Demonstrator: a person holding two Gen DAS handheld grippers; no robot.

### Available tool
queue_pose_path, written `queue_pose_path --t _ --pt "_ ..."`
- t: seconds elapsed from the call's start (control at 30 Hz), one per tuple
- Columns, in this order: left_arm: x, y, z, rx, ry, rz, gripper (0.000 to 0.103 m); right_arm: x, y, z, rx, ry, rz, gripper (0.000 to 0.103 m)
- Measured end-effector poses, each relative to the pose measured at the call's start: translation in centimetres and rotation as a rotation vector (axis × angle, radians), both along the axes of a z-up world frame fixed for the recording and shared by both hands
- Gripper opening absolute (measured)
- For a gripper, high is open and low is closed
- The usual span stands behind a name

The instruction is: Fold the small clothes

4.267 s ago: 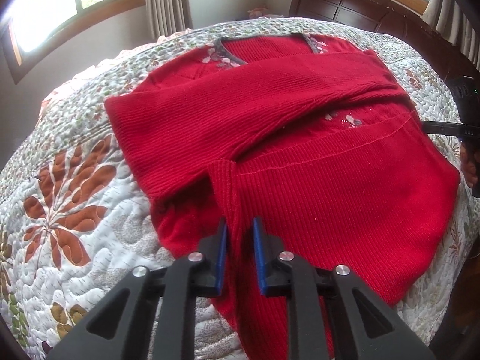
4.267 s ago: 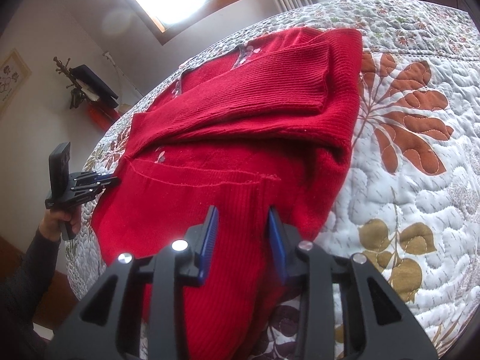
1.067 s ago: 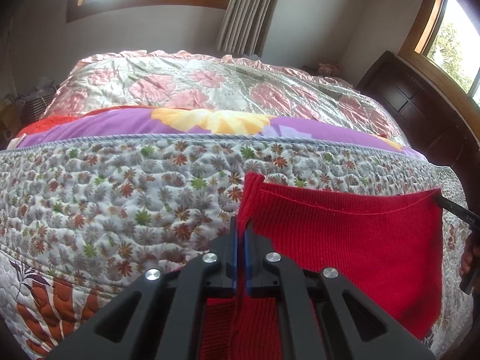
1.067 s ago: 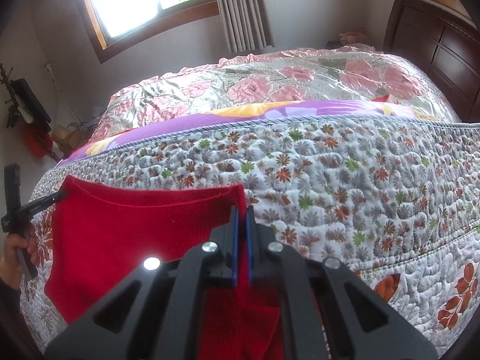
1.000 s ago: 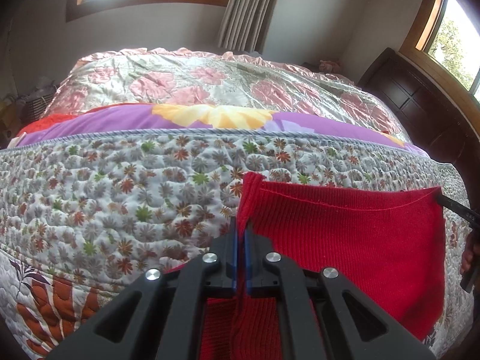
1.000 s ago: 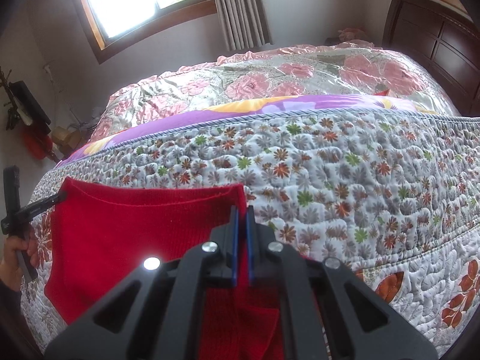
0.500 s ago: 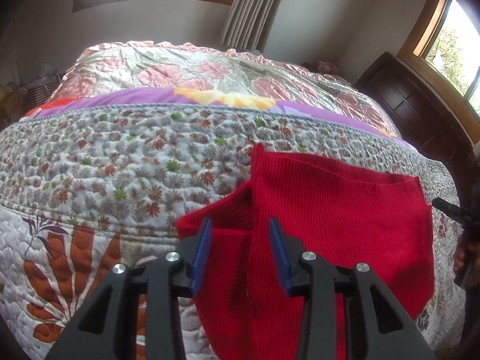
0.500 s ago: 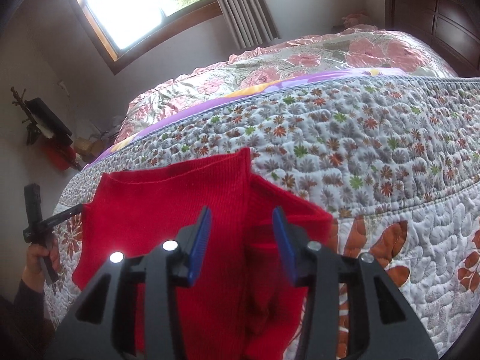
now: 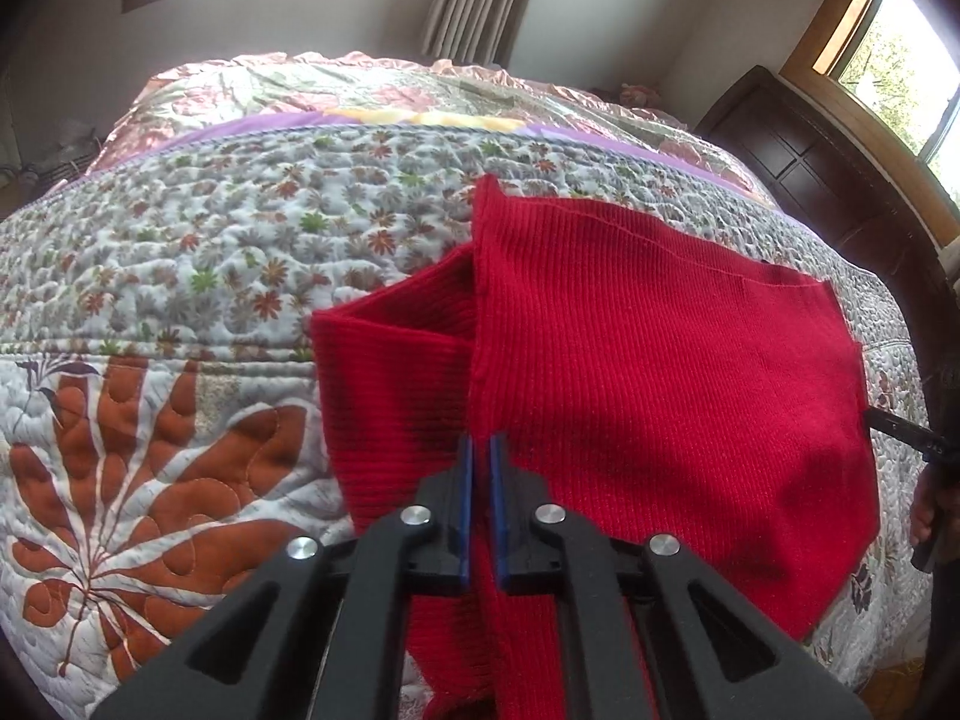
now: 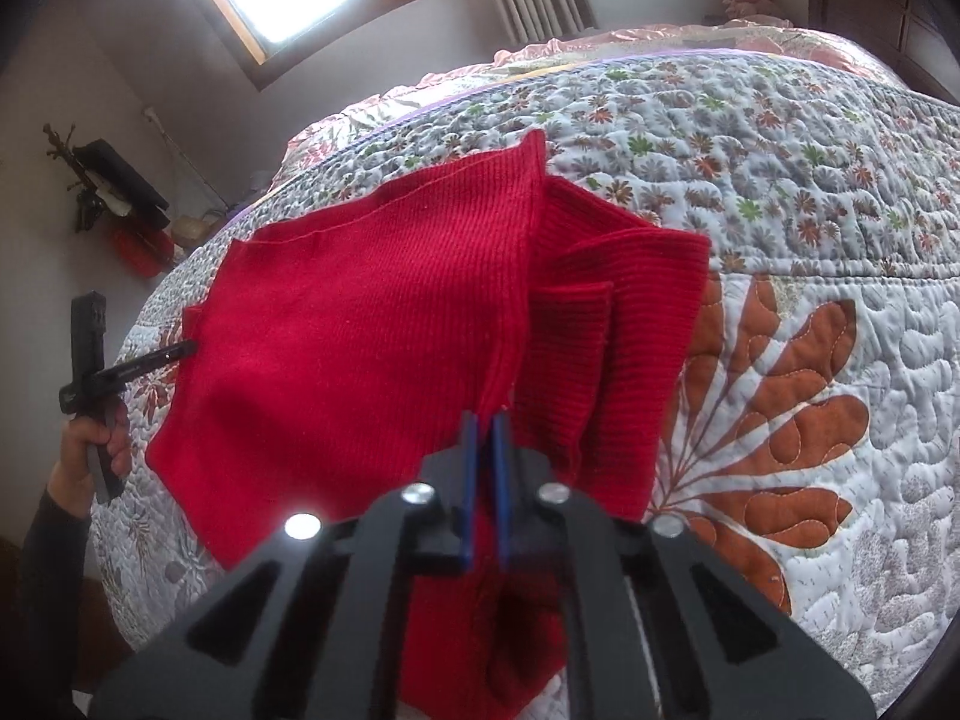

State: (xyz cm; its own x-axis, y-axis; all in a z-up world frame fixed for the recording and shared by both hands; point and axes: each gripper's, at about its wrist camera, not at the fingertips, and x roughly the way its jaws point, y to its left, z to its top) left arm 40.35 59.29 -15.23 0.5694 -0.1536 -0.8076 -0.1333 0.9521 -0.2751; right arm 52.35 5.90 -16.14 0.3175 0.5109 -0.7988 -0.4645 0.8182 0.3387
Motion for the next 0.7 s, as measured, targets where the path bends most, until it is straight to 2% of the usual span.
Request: queue_pose_path --t 0.1,0.2,0.27,0.37,0.43,0.53,0.6,0.63,0.67,0.7 --pt "-0.6 0.8 1.1 -0.013 -0.029 0.025 0.005 0.1 -0.7 0.5 0.016 -0.03 -0.031 0.002" --pt "-0.3 0.8 -0.1 0.017 0.02 0.021 0.004 0.8 -1.8 -0.1 0.001 -0.009 -0.067 0.001" --pt "-0.4 0.6 -0.6 -0.006 0.031 -0.002 0.005 0.6 -1.6 -0.6 0.013 0.017 -0.051 0.003" --pt "-1.6 0.9 0.5 -0.051 -0.035 0.002 0.017 -0.4 -1.5 -0.1 0.068 0.026 -0.032 0.019" --pt "-2.9 1.0 1.4 -0.053 -0.072 -0.001 0.026 -1.2 -2.2 0.0 0.09 0.042 -0.042 0.022" --pt "-4.8 -0.3 1.3 -0.054 -0.063 -0.061 0.028 -2.6 -2.9 -0.6 0.092 0.078 -0.033 0.022" --pt "-5.3 -1.7 0.4 -0.02 -0.023 -0.107 0.028 -3.5 -2.7 -0.9 0.091 0.082 -0.011 0.022" --pt "-5.5 -2.4 -0.3 0.036 0.001 -0.115 0.028 -3.7 -2.4 -1.2 0.085 0.086 0.003 0.021" --pt "-5.5 -2.8 -1.1 0.096 0.026 -0.106 0.027 -3.9 -2.2 -1.4 0.061 0.075 -0.001 0.007" --pt "-5.5 -3.0 -1.8 0.119 0.048 -0.099 0.026 -4.0 -2.1 -1.5 0.017 0.05 -0.022 0.006"
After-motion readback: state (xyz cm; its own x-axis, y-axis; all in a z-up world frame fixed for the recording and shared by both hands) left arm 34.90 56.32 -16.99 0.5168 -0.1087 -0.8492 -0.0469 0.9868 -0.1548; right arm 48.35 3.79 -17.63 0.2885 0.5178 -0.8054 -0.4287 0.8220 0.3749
